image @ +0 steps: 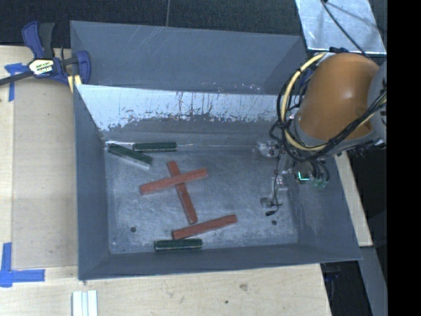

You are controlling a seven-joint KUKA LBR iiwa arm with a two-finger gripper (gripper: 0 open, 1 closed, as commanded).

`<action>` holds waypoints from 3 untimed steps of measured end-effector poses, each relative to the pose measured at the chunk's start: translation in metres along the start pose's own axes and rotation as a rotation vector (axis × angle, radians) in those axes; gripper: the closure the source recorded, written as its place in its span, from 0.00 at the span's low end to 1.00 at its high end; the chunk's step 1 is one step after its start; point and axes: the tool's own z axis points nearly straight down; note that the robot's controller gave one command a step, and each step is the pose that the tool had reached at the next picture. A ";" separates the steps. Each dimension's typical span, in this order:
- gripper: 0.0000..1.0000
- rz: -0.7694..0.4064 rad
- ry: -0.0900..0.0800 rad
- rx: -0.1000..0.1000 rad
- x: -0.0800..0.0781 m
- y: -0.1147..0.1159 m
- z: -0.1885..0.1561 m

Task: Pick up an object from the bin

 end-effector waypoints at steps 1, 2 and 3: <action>0.00 -0.230 -0.001 -0.001 0.010 0.029 0.117; 1.00 -0.230 -0.008 0.001 0.008 0.028 0.114; 1.00 -0.412 -0.017 0.003 -0.032 0.046 -0.052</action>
Offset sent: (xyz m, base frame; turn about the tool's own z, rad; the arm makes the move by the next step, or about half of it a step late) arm -0.0093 0.0284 -0.1143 -0.2300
